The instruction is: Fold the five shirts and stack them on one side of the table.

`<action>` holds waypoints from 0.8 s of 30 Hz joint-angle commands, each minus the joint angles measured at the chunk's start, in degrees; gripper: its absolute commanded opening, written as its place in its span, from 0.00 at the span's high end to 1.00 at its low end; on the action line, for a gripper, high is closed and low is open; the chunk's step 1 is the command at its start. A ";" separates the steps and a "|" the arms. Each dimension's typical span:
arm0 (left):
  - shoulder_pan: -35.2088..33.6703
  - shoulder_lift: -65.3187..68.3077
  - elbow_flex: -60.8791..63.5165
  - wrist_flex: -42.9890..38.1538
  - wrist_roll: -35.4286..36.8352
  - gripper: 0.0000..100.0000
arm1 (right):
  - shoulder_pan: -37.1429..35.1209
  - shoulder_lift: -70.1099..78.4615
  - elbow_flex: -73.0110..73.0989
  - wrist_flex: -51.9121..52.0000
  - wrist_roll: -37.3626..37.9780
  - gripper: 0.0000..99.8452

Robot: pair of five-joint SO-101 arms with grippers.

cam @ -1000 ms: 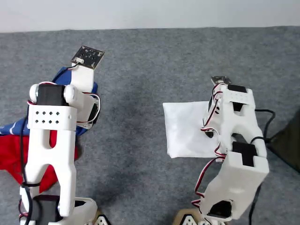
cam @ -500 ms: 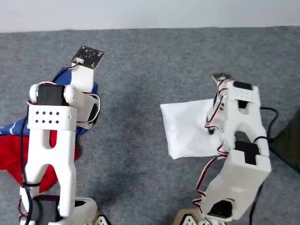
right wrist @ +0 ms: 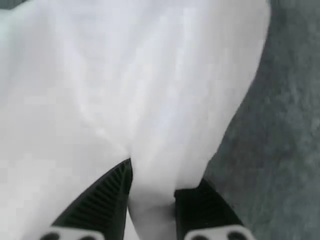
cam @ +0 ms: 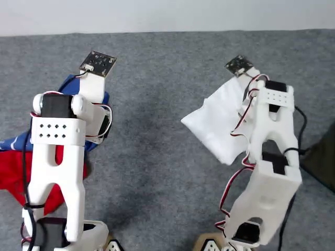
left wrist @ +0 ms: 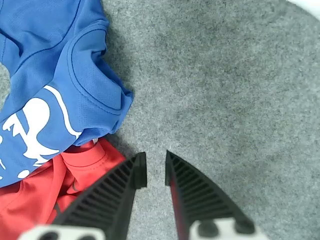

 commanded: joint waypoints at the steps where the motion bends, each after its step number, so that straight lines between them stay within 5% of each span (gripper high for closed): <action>1: 0.35 -2.46 -0.40 1.05 -0.70 0.93 | -0.84 1.27 -3.87 -3.65 2.81 0.99; 7: 0.35 -2.37 -0.31 1.14 -0.70 0.93 | -1.54 1.54 -5.98 0.31 1.58 0.89; 13: 0.35 -2.37 0.57 1.14 -0.70 0.93 | -1.10 1.54 -15.47 7.96 -16.62 0.67; 24: 0.35 -2.37 1.54 1.14 -0.70 0.93 | -1.54 1.54 -33.85 30.55 -41.14 0.72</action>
